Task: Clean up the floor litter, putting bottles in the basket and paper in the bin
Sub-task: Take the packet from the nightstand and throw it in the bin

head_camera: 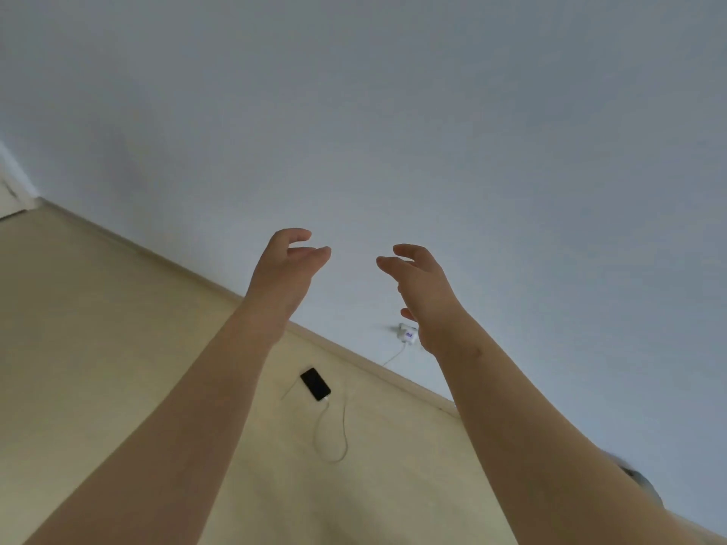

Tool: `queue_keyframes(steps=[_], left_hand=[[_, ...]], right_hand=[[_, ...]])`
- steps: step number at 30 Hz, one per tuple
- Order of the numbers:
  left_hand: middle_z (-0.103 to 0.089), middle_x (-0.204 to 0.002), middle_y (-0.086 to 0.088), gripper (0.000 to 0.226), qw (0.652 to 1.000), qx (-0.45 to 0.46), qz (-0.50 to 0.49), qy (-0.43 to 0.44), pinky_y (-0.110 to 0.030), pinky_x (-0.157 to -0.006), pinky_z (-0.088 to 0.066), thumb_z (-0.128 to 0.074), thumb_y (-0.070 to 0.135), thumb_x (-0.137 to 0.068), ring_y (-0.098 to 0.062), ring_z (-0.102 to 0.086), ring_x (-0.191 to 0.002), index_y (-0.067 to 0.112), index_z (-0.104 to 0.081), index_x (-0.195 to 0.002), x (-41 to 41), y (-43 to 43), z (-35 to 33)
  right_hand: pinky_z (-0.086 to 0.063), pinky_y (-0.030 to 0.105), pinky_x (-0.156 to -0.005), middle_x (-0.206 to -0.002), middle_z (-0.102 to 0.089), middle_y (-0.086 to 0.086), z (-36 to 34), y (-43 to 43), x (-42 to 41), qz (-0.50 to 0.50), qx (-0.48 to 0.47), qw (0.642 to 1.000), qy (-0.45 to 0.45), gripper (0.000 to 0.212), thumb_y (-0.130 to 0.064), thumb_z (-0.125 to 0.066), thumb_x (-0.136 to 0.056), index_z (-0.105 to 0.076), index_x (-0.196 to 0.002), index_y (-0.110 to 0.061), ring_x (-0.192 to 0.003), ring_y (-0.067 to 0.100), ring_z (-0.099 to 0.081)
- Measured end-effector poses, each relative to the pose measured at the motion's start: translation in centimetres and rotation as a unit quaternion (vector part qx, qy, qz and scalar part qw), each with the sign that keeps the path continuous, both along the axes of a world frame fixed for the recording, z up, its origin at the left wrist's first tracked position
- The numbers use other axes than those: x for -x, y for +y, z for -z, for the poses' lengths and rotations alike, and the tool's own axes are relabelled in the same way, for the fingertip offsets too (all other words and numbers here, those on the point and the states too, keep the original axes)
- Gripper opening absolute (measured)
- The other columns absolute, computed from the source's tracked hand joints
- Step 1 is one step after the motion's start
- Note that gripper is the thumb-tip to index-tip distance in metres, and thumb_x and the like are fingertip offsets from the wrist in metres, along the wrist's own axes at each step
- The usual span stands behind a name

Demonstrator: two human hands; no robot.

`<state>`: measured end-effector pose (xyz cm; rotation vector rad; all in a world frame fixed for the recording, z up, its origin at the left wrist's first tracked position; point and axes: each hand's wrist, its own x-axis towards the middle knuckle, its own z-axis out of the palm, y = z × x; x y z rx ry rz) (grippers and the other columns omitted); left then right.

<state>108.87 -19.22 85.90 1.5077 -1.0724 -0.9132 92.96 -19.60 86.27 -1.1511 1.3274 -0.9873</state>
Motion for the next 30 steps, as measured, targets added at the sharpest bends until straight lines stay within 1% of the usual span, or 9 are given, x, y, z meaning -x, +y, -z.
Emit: queue_keyframes(steps=[5,9,13,15,16,20,24,27,30], left_hand=[[-0.058,-0.106,0.007,0.028,0.996,-0.014,-0.086,0.007,-0.038,-0.097,-0.046,-0.06,0.029,-0.088,-0.016,-0.057,-0.108,0.03,-0.051,-0.115,-7.4,2.6,2.8],[-0.06,-0.102,0.002,0.026,0.984,-0.034,-0.172,0.019,-0.037,-0.092,-0.046,-0.061,0.026,-0.089,-0.018,-0.06,-0.102,0.027,-0.051,-0.113,-12.4,4.7,5.3],[-0.061,-0.09,0.005,0.028,0.965,-0.063,-0.252,0.038,-0.034,-0.086,-0.046,-0.059,0.022,-0.09,-0.016,-0.061,-0.091,0.019,-0.052,-0.118,-16.3,6.9,7.3],[-0.061,-0.09,0.003,0.026,0.95,-0.075,-0.299,0.052,-0.035,-0.088,-0.046,-0.059,0.02,-0.091,-0.017,-0.061,-0.09,0.019,-0.053,-0.116,-18.1,8.1,7.9],[-0.061,-0.091,0.001,0.025,0.941,-0.077,-0.325,0.059,-0.035,-0.088,-0.046,-0.059,0.019,-0.091,-0.018,-0.06,-0.089,0.019,-0.054,-0.115,-19.2,8.7,7.9],[-0.061,-0.095,-0.004,0.022,0.898,-0.073,-0.424,0.087,-0.034,-0.085,-0.044,-0.059,0.016,-0.09,-0.019,-0.06,-0.088,0.017,-0.055,-0.112,-22.9,11.9,8.1],[-0.061,-0.097,-0.003,0.022,0.846,-0.061,-0.515,0.122,-0.032,-0.079,-0.046,-0.059,0.018,-0.091,-0.017,-0.06,-0.089,0.019,-0.055,-0.113,-25.8,17.6,8.5],[-0.062,-0.099,-0.004,0.021,0.799,-0.05,-0.583,0.139,-0.028,-0.072,-0.045,-0.058,0.018,-0.091,-0.016,-0.061,-0.087,0.019,-0.056,-0.112,-27.9,23.3,9.2],[-0.062,-0.102,-0.004,0.019,0.755,-0.049,-0.637,0.147,-0.029,-0.074,-0.045,-0.059,0.02,-0.091,-0.016,-0.061,-0.087,0.021,-0.056,-0.109,-29.7,28.9,9.8]], right_hand=[[-0.038,0.029,-0.087,-0.114,-0.051,-0.005,1.7,-0.3,-7.3,-0.08,-0.024,0.996,0.01,0.039,-0.027,-0.056,-0.092,-0.048,-0.13,-0.022,-0.101,0.013,-0.05],[-0.042,0.024,-0.072,-0.102,-0.055,-0.007,3.3,-0.6,-12.9,-0.151,-0.042,0.987,0.025,0.027,-0.024,-0.057,-0.091,-0.055,-0.118,-0.02,-0.083,0.008,-0.052],[-0.043,0.028,-0.079,-0.094,-0.054,-0.004,5.1,-1.0,-18.6,-0.216,-0.063,0.973,0.042,0.001,-0.023,-0.056,-0.091,-0.056,-0.09,-0.023,-0.085,0.013,-0.05],[-0.044,0.031,-0.087,-0.092,-0.055,-0.007,5.9,-1.1,-21.5,-0.255,-0.078,0.962,0.05,0.001,-0.023,-0.056,-0.091,-0.057,-0.091,-0.023,-0.091,0.014,-0.053],[-0.045,0.032,-0.086,-0.09,-0.055,-0.007,6.1,-1.0,-23.1,-0.279,-0.082,0.955,0.052,0.004,-0.023,-0.056,-0.091,-0.058,-0.093,-0.021,-0.092,0.015,-0.054],[-0.039,0.026,-0.065,-0.078,-0.052,-0.003,6.7,0.2,-29.1,-0.376,-0.081,0.921,0.064,0.004,-0.02,-0.056,-0.091,-0.058,-0.092,-0.017,-0.08,0.018,-0.049],[-0.041,0.029,-0.07,-0.085,-0.057,-0.001,8.0,4.1,-35.5,-0.47,-0.077,0.876,0.079,0.006,-0.022,-0.055,-0.091,-0.057,-0.086,-0.021,-0.08,0.016,-0.052],[-0.04,0.026,-0.067,-0.089,-0.059,-0.001,8.8,9.3,-39.6,-0.546,-0.092,0.828,0.087,0.009,-0.02,-0.055,-0.091,-0.056,-0.082,-0.021,-0.079,0.016,-0.054],[-0.04,0.025,-0.064,-0.089,-0.06,-0.002,9.4,14.4,-43.3,-0.608,-0.085,0.783,0.097,0.012,-0.021,-0.055,-0.092,-0.055,-0.08,-0.023,-0.077,0.015,-0.055]])
